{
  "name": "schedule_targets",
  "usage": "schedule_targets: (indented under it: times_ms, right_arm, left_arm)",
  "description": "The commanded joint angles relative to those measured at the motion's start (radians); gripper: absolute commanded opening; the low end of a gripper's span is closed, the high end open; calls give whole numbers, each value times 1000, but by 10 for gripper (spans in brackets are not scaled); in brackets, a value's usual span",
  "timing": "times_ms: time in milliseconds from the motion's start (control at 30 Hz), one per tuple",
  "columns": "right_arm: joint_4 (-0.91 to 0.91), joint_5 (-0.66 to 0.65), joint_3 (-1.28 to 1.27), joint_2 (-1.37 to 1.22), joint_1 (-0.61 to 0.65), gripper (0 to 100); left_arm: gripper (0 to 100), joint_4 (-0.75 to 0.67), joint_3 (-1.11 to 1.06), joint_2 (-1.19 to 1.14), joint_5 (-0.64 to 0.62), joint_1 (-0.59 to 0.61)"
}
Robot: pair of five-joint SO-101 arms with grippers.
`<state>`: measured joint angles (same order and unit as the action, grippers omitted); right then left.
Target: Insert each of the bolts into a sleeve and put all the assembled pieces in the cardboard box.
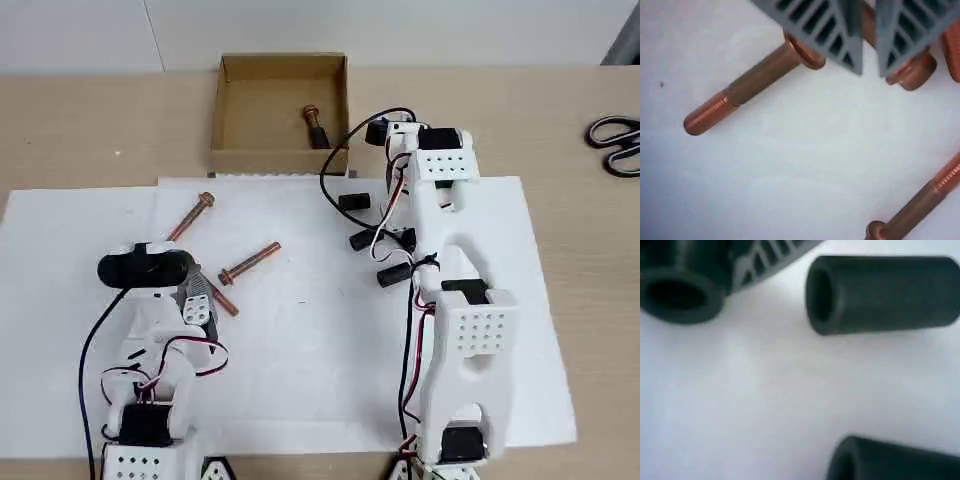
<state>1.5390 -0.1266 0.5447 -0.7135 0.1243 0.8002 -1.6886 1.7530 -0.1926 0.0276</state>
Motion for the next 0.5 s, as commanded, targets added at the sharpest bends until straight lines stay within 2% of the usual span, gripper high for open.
schedule_targets:
  times_ms: [0, 67, 233, 467]
  right_arm:
    - [68, -2, 43, 45, 27, 3]
    - [128, 0, 81, 104, 44, 3]
    - [137, -5, 80, 274, 64, 3]
    - [151, 29, -3, 427, 12, 2]
  left_arm:
    - [6, 8, 4, 11, -2, 6]
    - [6, 8, 4, 11, -2, 6]
    - [6, 8, 4, 11, -2, 6]
    - [6, 8, 4, 11, 2, -2]
